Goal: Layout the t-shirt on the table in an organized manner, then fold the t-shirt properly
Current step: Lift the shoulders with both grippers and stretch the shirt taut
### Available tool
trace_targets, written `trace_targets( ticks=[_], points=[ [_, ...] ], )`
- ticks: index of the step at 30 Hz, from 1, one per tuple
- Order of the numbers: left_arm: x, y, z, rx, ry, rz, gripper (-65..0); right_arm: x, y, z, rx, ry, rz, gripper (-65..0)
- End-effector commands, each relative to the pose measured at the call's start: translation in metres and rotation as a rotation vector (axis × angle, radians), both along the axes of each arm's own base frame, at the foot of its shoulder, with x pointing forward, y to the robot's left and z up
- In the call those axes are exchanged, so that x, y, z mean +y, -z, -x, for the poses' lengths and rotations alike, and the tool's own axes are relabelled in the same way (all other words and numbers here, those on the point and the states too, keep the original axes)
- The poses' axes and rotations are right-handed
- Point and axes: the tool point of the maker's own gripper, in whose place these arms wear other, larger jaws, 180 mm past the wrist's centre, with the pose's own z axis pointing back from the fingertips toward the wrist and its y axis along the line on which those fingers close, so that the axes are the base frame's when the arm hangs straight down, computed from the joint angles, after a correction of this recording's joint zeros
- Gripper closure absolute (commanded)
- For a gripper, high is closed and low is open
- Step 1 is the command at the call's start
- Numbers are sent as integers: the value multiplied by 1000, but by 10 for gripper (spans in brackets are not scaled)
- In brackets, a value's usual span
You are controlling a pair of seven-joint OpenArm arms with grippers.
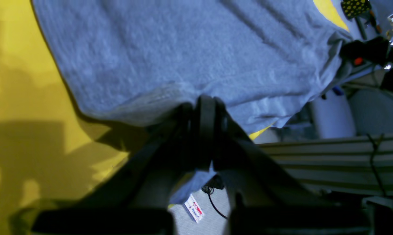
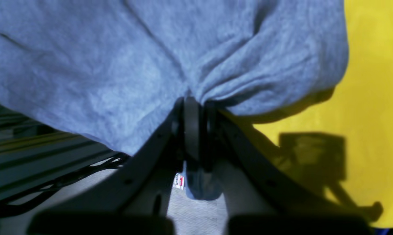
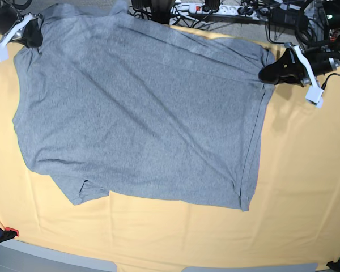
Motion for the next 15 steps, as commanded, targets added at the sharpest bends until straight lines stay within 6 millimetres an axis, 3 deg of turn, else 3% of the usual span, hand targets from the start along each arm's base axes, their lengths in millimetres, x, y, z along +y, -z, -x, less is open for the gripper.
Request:
trace_targets(
  ticks=[1, 5, 15],
  points=[
    [-1, -12, -2, -40, 26, -10, 0, -5, -6, -2, -15, -16, 32, 0],
    [-4, -21, -2, -72, 64, -46, 0, -22, -2, 1, 28, -27, 131, 0],
    [12, -31, -4, -79, 124, -152, 0, -38, -8, -4, 21, -34, 198, 0]
  ],
)
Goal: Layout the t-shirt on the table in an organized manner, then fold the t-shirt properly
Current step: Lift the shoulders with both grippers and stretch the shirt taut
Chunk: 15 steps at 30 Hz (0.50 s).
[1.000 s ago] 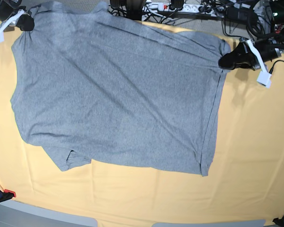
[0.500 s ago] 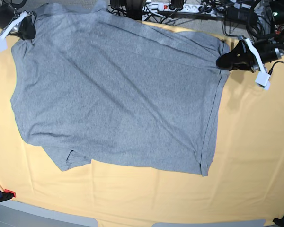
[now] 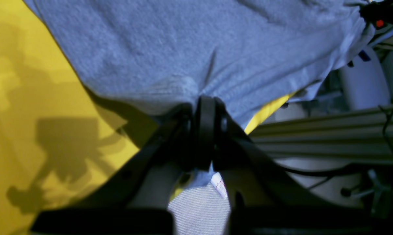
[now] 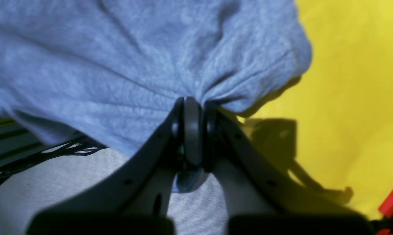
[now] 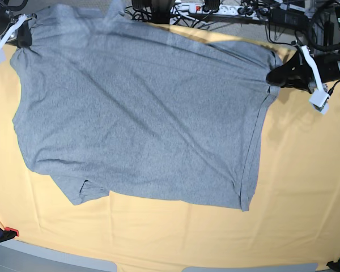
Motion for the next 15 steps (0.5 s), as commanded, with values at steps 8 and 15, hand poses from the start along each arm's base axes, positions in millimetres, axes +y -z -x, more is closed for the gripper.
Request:
trace_targets(
  ticks=[8, 15],
  points=[
    [-25, -34, 23, -91, 215, -129, 0, -26, -23, -5, -72, 43, 74, 0],
    [-61, -65, 43, -238, 416, -222, 0, -17, -22, -3, -57, 34, 21, 0]
  ],
)
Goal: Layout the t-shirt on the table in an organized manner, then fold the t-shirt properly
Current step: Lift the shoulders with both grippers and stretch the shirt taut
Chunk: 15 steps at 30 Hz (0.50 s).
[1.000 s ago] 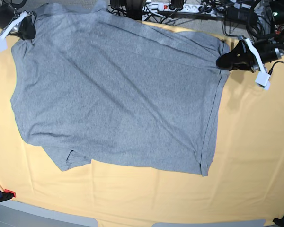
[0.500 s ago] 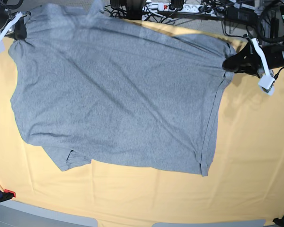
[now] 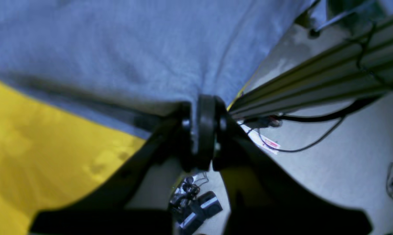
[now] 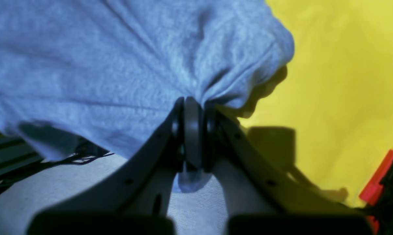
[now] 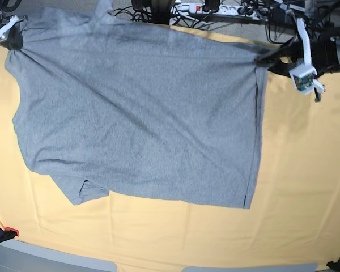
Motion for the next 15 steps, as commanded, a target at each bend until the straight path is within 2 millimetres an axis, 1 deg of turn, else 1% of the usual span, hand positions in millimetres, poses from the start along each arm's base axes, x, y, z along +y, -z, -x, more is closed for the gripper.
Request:
trace_targets(
  ticks=[1, 5, 11, 15],
  points=[
    [-3, -7, 1, -26, 30, 0, 0, -3, -8, -3, -20, -15, 17, 0],
    [0, -3, 7, 6, 43, -22, 0, -4, -7, 0, 4, -18, 23, 0],
    [4, 6, 24, 84, 64, -53, 0, -11, -9, 0, 32, -42, 54, 0],
    [8, 13, 38, 152, 88, -83, 0, -12, -9, 2, 45, -46, 60, 0]
  ],
)
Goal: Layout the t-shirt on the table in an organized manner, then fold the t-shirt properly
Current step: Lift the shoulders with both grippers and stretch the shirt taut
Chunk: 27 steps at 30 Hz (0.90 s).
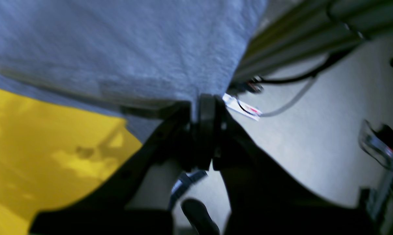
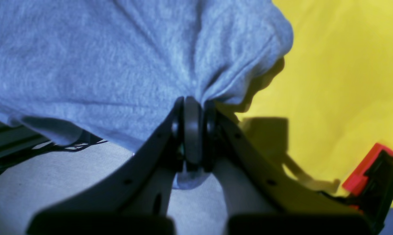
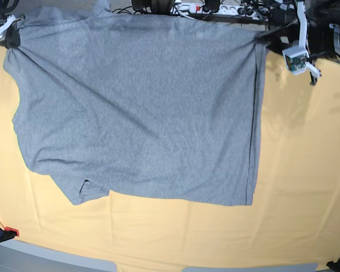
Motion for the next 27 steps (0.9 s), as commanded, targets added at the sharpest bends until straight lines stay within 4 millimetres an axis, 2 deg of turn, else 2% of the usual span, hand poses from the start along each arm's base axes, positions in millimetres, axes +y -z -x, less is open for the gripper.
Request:
trace_targets(
  ticks=[1, 10, 18, 27],
  points=[
    [0, -5, 0, -7, 28, -2, 0, -4, -8, -2, -8, -16, 26, 0],
    [4, -4, 3, 9, 54, -33, 0, -1, -8, -2, -5, -21, 5, 0],
    [4, 4, 26, 107, 56, -30, 0, -1, -8, -2, -6, -21, 4, 0],
    [4, 3, 23, 95, 56, -31, 0, -1, -9, -3, -8, -26, 7, 0]
  ],
)
